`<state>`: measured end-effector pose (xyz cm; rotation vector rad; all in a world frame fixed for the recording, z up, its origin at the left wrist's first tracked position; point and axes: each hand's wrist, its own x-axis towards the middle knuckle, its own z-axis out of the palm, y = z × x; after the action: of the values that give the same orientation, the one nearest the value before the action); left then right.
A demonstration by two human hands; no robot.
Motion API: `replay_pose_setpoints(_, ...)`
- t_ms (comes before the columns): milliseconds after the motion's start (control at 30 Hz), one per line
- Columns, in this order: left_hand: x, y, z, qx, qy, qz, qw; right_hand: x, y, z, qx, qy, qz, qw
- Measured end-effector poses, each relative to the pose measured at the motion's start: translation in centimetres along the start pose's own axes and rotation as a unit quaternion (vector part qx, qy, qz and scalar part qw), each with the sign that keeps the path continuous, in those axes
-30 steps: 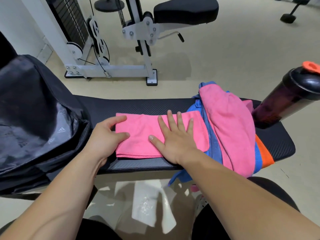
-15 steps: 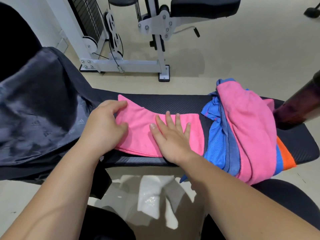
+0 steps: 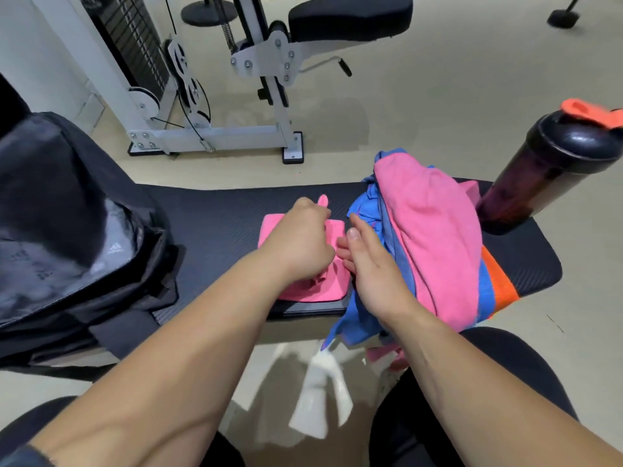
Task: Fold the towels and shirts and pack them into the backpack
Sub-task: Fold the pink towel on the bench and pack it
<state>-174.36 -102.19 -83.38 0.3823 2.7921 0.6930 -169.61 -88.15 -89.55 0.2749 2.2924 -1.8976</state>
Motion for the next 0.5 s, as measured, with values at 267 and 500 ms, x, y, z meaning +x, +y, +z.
replay_pose_setpoints(267, -0.3, -0.8, 2.1, -0.049, -0.048, 0.014, 0.998, -1.2, -0.6, -1.4, -0.07, -0.087, -0.043, 0.993)
replay_pose_setpoints(500, -1.0, -3.9, 2.2, 0.091, 0.124, 0.026, 0.988, -0.3, 0.1, -0.8, -0.176, -0.031, -0.085, 0.98)
